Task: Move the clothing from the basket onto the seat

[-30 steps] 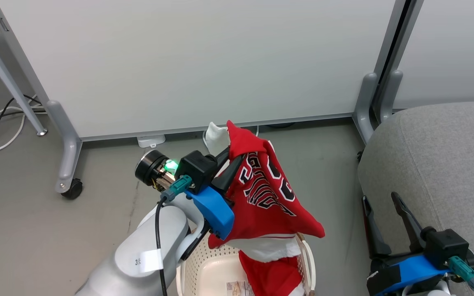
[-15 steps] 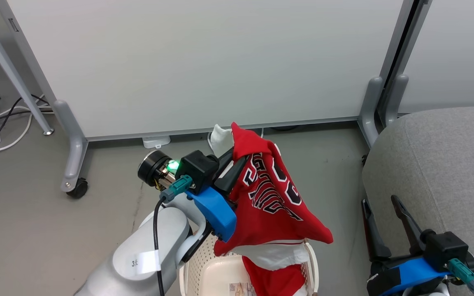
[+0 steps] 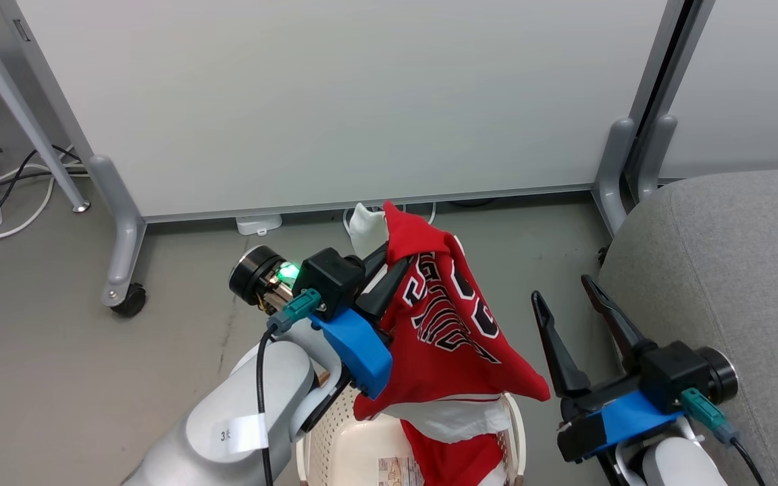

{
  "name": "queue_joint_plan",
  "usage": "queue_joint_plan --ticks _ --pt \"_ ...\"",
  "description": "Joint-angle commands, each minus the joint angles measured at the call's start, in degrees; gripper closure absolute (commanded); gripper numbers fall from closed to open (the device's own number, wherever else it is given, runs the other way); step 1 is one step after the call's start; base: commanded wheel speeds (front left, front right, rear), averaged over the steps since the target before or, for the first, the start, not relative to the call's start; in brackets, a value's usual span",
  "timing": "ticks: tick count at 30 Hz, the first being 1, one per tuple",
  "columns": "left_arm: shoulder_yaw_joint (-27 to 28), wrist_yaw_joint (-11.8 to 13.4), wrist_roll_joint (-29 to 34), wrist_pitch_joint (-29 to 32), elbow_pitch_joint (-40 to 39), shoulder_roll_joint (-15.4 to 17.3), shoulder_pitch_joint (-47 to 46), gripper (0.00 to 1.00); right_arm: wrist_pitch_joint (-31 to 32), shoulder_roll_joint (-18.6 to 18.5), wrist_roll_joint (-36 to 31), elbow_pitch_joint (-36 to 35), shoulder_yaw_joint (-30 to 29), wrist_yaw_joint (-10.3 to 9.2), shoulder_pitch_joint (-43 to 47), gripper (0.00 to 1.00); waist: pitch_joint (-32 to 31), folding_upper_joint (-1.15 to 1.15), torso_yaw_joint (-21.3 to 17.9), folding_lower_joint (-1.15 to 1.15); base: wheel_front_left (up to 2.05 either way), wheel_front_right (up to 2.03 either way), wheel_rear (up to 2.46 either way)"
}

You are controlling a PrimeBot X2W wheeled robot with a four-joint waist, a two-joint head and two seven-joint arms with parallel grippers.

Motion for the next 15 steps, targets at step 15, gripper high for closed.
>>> queue_joint_plan --ticks 15 --pt "-1.7 0.0 0.8 -0.2 -0.2 -1.8 -2.9 1.0 -0.2 -4.6 0.6 5.6 12.7 0.02 -11.3 0.0 1.9 0.0 2.3 0.0 0.0 0.0 0.0"
